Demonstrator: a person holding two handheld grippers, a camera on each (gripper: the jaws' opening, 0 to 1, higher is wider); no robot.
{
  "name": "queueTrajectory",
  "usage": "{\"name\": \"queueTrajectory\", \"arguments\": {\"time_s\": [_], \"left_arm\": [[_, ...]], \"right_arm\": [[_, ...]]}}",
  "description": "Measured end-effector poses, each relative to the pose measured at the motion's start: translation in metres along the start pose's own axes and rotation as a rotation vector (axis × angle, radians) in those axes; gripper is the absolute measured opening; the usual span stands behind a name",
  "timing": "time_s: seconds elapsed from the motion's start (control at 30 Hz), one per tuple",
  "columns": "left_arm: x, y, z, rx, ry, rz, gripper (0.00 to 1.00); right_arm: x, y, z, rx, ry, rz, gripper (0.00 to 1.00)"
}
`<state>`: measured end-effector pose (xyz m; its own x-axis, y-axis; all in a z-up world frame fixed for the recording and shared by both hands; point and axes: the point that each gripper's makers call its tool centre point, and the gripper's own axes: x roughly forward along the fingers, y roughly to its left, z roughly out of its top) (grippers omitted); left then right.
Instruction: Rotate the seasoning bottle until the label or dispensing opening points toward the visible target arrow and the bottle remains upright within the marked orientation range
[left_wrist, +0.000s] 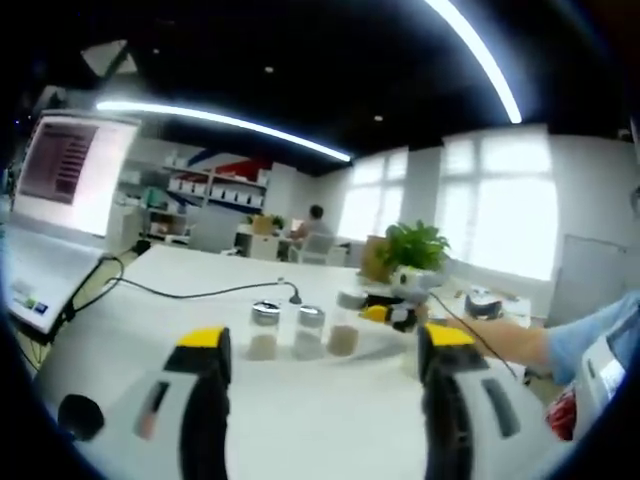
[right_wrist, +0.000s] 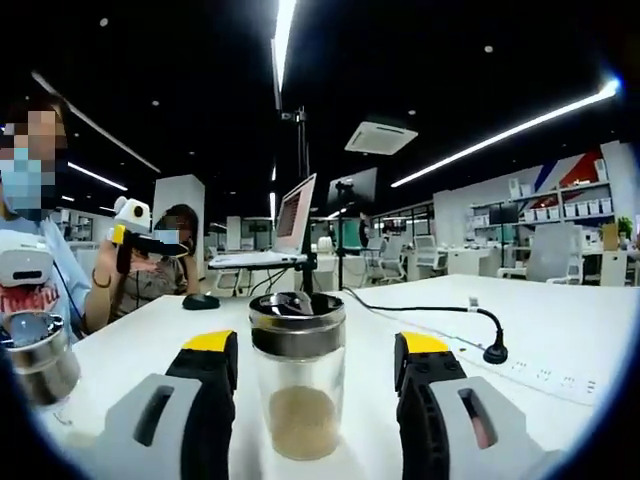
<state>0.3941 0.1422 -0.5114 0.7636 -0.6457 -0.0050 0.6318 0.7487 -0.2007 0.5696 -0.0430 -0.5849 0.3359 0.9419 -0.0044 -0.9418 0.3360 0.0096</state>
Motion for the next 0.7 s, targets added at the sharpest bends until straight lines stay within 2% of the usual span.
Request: {"name": "queueTrajectory", "arguments": {"time_s": [0.1,0.17,0.23,0.37,0.4,0.7], "left_arm": [[-0.002,0.001,0.000,-0.003,0.009,-0.004,0.81],[-0.006,-0.001,0.008,-0.012,-0.028,-0.010,0.81],[-0.009,0.002,0.011,-0.019,-0.047,0.011,0.81],[-0.011,0.009,0.011,-0.010,-0.041,0.033,0.81],[-0.012,0.011,0.011,-0.013,-0.045,0.042,0.81],[-0.010,0.009,0.011,-0.011,-0.041,0.040,0.81]], "right_arm": [[0.006,0.006,-0.008,-0.008,0.029,0.028,0.64],[0.009,0.007,-0.010,-0.012,0.033,0.034,0.57],[0.012,0.005,-0.013,-0.016,0.037,0.029,0.50],[0.015,0.009,-0.014,-0.034,0.038,0.042,0.46],[0.016,0.013,-0.015,-0.043,0.040,0.065,0.44],[0.021,0.020,-0.015,-0.038,0.003,0.078,0.42]]}}
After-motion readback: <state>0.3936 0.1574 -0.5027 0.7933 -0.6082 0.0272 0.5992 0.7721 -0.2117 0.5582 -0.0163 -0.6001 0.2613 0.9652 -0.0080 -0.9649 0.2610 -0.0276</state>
